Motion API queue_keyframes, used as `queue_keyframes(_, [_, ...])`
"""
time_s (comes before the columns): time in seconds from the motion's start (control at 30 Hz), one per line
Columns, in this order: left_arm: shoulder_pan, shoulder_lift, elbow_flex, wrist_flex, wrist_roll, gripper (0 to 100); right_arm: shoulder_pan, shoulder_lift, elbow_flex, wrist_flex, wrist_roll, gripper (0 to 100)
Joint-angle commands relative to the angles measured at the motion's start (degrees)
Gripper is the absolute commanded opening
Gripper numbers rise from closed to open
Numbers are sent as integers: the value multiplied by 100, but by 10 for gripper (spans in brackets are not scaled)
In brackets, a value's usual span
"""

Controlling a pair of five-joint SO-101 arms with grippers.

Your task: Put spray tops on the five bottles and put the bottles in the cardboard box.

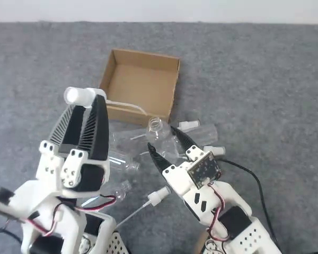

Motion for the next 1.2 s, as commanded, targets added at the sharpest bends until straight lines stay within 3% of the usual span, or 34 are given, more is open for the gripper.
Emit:
queue_keyframes(0.0, [44, 53, -40, -193, -105, 15, -268, -101, 123, -110, 79, 55])
queue_keyframes(0.33, [35, 53, 549, -598, -105, 13, -338, -110, 123, -110, 79, 55])
queue_keyframes(1.17, [35, 35, 954, -308, -352, 15, -303, -119, 70, -154, 88, 55])
